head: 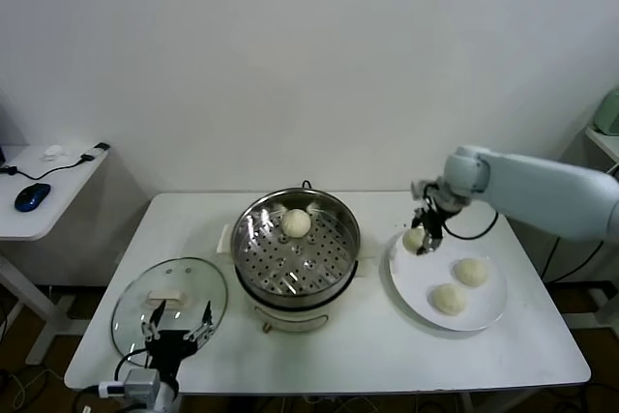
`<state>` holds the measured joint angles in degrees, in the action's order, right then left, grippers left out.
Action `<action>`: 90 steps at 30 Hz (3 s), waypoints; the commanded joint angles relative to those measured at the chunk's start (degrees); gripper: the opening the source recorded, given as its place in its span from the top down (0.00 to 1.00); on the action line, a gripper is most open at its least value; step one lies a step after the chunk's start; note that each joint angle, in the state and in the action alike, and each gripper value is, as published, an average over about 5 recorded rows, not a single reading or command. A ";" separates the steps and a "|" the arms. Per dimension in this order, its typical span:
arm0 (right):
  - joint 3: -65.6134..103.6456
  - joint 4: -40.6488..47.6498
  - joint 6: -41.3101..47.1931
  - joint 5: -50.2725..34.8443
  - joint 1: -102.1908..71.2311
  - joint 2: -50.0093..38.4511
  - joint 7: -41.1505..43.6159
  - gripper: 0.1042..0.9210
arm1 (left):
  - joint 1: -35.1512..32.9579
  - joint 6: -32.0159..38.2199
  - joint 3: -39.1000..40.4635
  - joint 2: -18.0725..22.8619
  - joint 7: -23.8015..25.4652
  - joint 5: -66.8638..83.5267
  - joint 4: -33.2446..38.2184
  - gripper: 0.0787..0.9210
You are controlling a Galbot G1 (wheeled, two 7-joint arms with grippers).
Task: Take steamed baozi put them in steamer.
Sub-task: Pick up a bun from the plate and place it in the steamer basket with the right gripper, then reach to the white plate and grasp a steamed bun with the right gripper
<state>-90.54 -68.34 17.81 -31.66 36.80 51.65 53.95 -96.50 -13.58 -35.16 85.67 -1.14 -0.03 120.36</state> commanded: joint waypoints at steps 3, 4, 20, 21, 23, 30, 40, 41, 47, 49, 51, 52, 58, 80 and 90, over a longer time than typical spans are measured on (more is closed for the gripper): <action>-3.95 -11.69 8.28 -28.30 27.17 14.23 -4.47 0.30 | -0.14 -0.07 0.29 -0.07 -0.04 -0.08 0.78 0.12; -2.65 -12.13 9.61 -29.86 26.37 16.09 -6.01 0.30 | -0.18 -0.08 0.37 -0.06 -0.05 -0.12 1.00 0.12; 4.48 -2.31 17.78 -28.08 2.67 33.48 -17.62 0.30 | -1.23 0.11 0.19 1.12 -0.60 0.09 3.30 0.12; 4.48 -1.33 17.88 -27.59 1.89 34.06 -17.68 0.30 | -1.20 0.11 0.14 1.15 -0.70 0.13 3.26 0.12; 4.15 0.36 17.96 -26.74 0.72 35.05 -17.61 0.30 | -1.13 0.07 0.06 1.21 -0.82 0.17 3.24 0.12; 3.12 2.74 18.23 -24.52 -1.95 36.15 -17.56 0.30 | -1.13 0.09 -0.02 1.15 -0.94 0.27 3.34 0.12; 2.08 5.14 18.19 -22.11 -3.53 37.03 -16.56 0.30 | 0.12 -0.04 0.05 0.81 -0.92 0.38 2.21 0.12; 1.91 5.24 18.15 -21.99 -3.49 37.05 -16.42 0.30 | 0.23 -0.08 0.06 0.77 -0.91 0.41 2.12 0.12; 1.14 5.08 17.86 -22.02 -2.72 36.77 -15.46 0.30 | 1.04 -0.51 0.01 0.53 -0.74 0.88 1.77 0.12; 0.91 4.77 17.71 -22.31 -2.45 36.59 -15.14 0.30 | 1.21 -0.68 0.01 0.43 -0.69 1.18 1.69 0.12; 0.76 4.55 17.62 -22.45 -2.32 36.50 -14.97 0.29 | 1.36 -0.81 0.00 0.32 -0.67 1.38 1.56 0.12; 0.74 4.47 17.59 -22.43 -2.30 36.46 -14.90 0.29 | 1.44 -0.84 0.00 0.27 -0.67 1.43 1.46 0.12; 0.82 4.15 15.47 -21.30 -1.45 35.97 -13.41 0.21 | 1.65 -1.00 0.03 0.11 -0.65 1.65 1.22 0.12; -11.70 -16.33 -1.87 -9.43 19.20 -2.94 2.49 0.12 | 1.16 -1.03 -0.04 0.34 -0.57 1.05 2.09 0.12; -11.71 -20.07 -2.46 4.67 7.97 -17.91 1.82 0.12 | 1.02 -0.59 -0.51 0.93 -0.60 0.23 1.53 0.12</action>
<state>-99.94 -82.46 17.58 -39.39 50.14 51.72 54.20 -95.67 -14.15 -35.67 86.75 -1.74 0.02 121.99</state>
